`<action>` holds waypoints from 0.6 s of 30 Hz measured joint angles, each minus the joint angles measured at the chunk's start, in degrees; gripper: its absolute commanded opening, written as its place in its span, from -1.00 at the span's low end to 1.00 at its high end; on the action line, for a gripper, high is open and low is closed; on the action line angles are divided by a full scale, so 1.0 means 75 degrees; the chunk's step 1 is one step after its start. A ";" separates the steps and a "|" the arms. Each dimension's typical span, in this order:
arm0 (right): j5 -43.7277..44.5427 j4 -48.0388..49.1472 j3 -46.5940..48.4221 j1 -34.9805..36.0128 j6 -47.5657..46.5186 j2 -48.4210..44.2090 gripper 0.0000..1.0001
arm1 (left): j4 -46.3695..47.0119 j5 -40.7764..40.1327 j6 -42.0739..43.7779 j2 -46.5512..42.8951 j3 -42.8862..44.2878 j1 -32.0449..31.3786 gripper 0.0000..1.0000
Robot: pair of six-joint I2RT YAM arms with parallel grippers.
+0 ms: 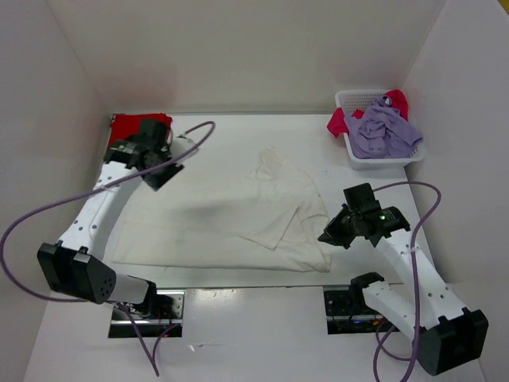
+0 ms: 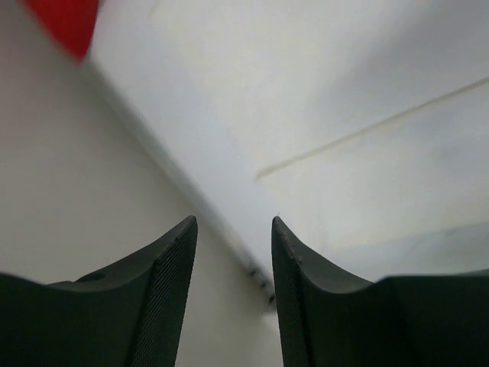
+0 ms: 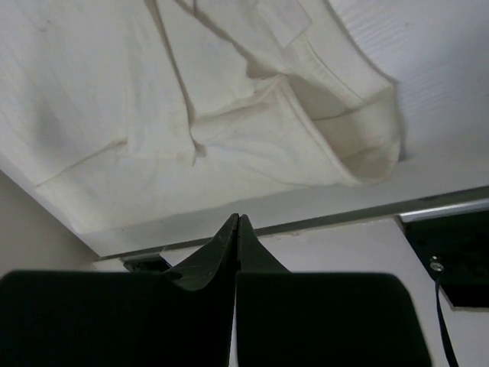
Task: Fold and stack the t-shirts
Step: Fold the flattened tshirt in 1/3 of the way
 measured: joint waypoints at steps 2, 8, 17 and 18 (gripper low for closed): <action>-0.0099 0.0376 -0.0055 0.0058 0.0038 0.0280 -1.00 | 0.0149 0.0629 -0.0251 0.0344 0.0341 -0.1061 -0.05; -0.0204 0.1600 -0.0388 0.0542 0.0012 0.1912 -1.00 | 0.1428 0.1824 -0.0731 0.1084 -0.0105 -0.4083 -0.05; 0.0294 0.2218 -0.1064 0.0871 0.0032 0.3395 -1.00 | 0.3401 0.2451 -0.0554 0.1751 -0.1609 -0.6525 0.10; 0.0358 0.2285 -0.1064 0.0871 0.0038 0.3488 -1.00 | 0.3576 0.2500 -0.0551 0.1935 -0.1629 -0.6586 0.10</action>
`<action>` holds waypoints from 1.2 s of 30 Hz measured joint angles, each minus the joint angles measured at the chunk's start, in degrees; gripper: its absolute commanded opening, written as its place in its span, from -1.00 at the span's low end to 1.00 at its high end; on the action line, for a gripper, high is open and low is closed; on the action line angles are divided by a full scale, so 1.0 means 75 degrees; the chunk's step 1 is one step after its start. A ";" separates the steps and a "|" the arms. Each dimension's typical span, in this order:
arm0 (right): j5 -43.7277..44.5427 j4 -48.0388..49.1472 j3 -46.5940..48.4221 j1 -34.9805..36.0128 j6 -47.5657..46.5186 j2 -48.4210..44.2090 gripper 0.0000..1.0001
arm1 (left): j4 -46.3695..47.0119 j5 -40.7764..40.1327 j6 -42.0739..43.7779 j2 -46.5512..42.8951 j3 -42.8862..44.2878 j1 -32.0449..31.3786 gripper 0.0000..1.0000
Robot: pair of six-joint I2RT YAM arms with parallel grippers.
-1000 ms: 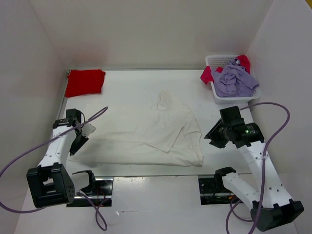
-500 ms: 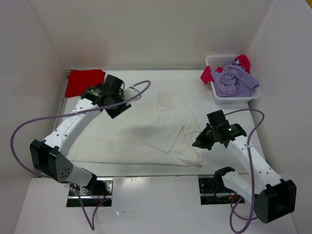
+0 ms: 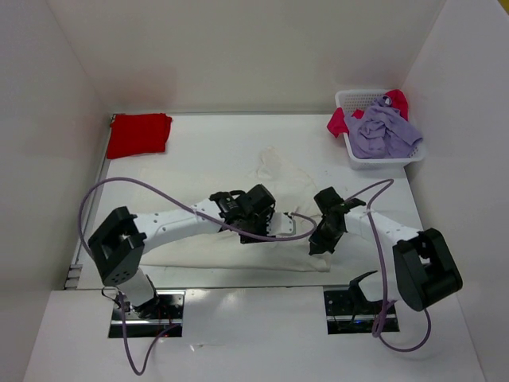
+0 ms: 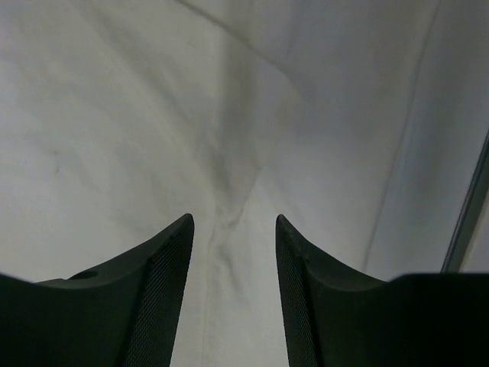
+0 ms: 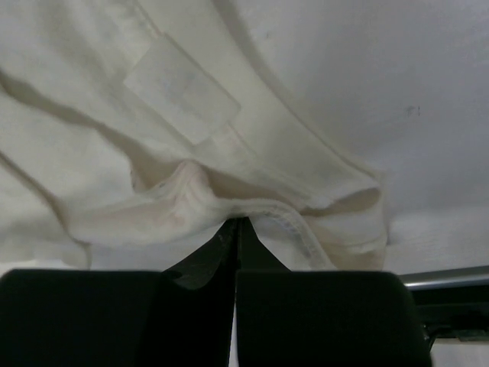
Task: Fold and stack the t-shirts
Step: Fold the flattened tshirt in 1/3 of the way
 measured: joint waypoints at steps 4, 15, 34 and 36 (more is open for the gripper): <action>0.0055 0.0146 0.0047 0.0003 0.0029 0.0414 -1.00 | 0.0784 0.0102 0.0003 0.0746 0.0000 -0.0239 0.10; 0.0102 0.0143 0.0038 0.0015 0.0050 0.0350 -1.00 | 0.1480 0.0283 0.0006 0.1483 0.0015 -0.0682 -0.03; 0.0309 0.0262 -0.0058 0.0015 0.0169 -0.0125 -1.00 | 0.1810 0.0251 -0.0055 0.1944 0.0058 -0.0685 -1.00; 0.0309 0.0271 -0.0070 0.0015 0.0184 -0.0125 -1.00 | 0.1763 0.0149 -0.0119 0.1944 0.0105 -0.0685 -1.00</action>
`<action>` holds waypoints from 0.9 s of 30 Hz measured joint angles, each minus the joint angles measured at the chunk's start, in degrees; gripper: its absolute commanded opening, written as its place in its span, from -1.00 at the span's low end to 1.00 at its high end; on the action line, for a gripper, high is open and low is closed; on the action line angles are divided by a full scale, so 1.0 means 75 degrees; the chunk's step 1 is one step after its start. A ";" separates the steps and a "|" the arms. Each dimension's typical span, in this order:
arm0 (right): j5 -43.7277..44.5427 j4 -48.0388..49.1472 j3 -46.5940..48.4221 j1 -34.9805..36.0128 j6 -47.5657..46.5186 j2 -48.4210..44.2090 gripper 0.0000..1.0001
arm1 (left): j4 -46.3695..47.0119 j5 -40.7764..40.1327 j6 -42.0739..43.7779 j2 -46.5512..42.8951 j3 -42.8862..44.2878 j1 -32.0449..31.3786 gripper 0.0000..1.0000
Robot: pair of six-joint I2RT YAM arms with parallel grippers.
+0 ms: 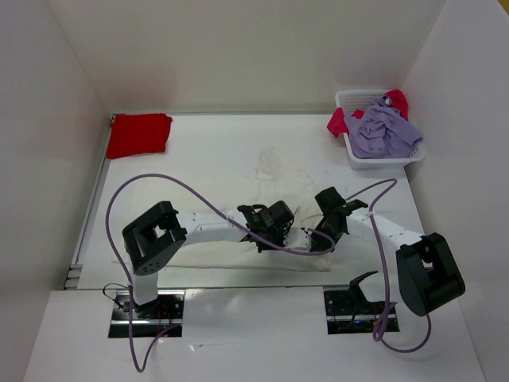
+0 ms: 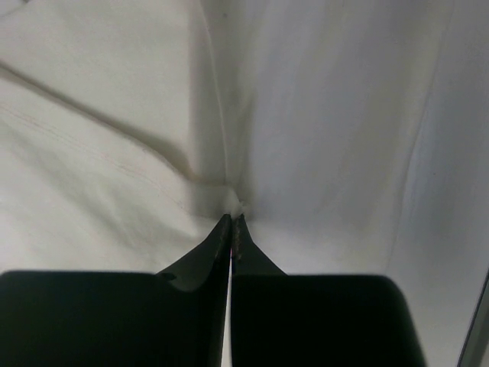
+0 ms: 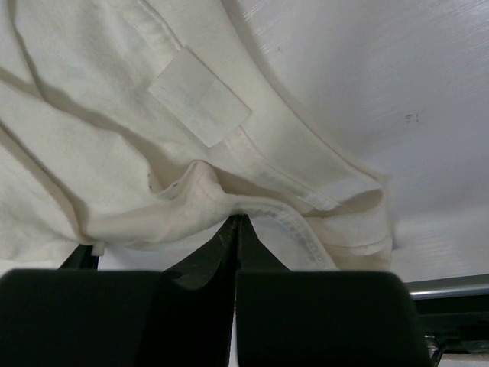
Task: Fold and stack the t-shirts
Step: Fold the flattened tshirt in 1/3 of the way, then grap the side of the flattened tshirt furthest away from the robot with both arms
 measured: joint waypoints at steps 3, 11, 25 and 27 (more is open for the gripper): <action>0.0003 -0.0003 -0.0009 0.0000 0.0003 -0.0020 -1.00 | -0.0102 -0.0134 -0.0140 -0.0006 0.0134 0.0076 -1.00; 0.0003 -0.0003 -0.0015 0.0000 0.0003 -0.0038 -1.00 | -0.0143 -0.0385 -0.0804 -0.0277 0.0408 0.1075 -1.00; 0.0003 -0.0003 -0.0015 0.0000 0.0003 -0.0041 -0.99 | -0.0029 -0.1189 -0.1958 -0.0321 0.0443 0.2090 -0.53; 0.0003 0.0000 -0.0015 0.0000 0.0006 -0.0041 -0.89 | -0.0026 -0.1352 -0.2040 -0.0321 0.0443 0.2095 -0.32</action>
